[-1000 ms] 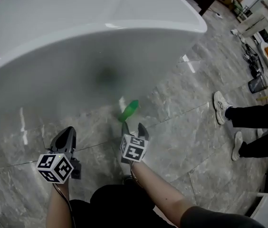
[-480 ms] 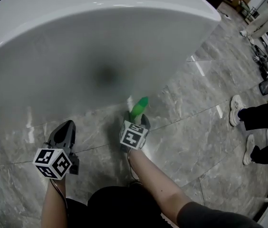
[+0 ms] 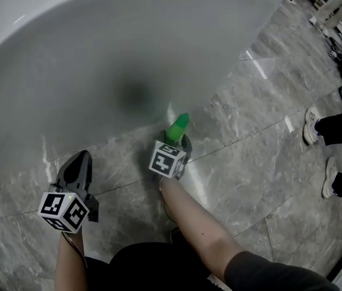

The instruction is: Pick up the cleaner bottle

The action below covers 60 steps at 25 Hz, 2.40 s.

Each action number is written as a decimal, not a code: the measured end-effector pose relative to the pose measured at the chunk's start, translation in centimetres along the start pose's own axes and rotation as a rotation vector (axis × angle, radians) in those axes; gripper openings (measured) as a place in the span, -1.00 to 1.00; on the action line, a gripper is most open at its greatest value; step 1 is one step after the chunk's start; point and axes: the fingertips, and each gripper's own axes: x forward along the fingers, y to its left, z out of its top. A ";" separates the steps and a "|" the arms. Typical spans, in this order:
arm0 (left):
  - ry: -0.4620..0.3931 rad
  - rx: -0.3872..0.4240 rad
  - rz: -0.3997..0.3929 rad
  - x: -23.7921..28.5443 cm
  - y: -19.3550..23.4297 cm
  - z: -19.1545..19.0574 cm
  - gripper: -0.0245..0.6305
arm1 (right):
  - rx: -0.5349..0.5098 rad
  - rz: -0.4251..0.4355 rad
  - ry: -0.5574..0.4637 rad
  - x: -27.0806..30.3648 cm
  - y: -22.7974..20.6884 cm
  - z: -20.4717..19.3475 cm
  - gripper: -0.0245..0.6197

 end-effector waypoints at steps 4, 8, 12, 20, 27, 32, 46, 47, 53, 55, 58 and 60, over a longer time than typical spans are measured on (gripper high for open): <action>0.005 0.002 -0.004 0.4 0.1 -0.6 -0.88 | -0.071 0.001 -0.027 0.3 0.2 0.6 -0.05; 0.010 -0.012 -0.015 0.7 -0.5 -1.5 -0.88 | -0.100 0.022 -0.046 0.6 -0.3 0.8 -0.05; 0.013 -0.013 -0.007 0.3 -0.3 -2.1 -0.88 | -0.116 0.021 -0.055 1.0 -0.9 0.4 -0.05; 0.014 -0.032 0.022 -0.2 0.5 -3.1 -0.88 | -0.148 0.105 -0.054 1.9 -1.7 -0.1 -0.24; 0.007 -0.047 0.013 0.1 0.2 -3.3 -0.88 | -0.193 0.194 -0.025 1.9 -1.5 0.4 -0.27; -0.002 -0.059 0.007 0.0 0.2 -3.1 -0.88 | -0.072 0.272 -0.052 1.9 -1.5 1.6 -0.29; -0.020 -0.067 0.025 -1.1 0.9 -2.6 -0.88 | 0.366 0.670 0.002 -1.6 3.0 2.5 -0.30; -0.023 -0.074 0.029 -1.3 1.2 -2.6 -0.88 | 0.372 0.699 0.004 -2.1 3.7 2.5 -0.30; -0.047 -0.107 0.053 -2.7 2.3 -1.9 -0.88 | 0.426 0.850 0.021 -6.8 7.5 4.8 -0.30; -0.045 -0.116 0.059 -4.0 2.3 -1.2 -0.88 | 0.450 0.874 0.036 -9.1 8.2 5.9 -0.31; -0.030 -0.120 0.071 -6.6 2.3 0.7 -0.88 | 0.476 0.901 0.047 -13.0 9.4 8.7 -0.31; -0.024 -0.139 0.093 -8.9 2.1 2.5 -0.88 | 0.478 0.914 0.062 -15.8 10.1 10.9 -0.31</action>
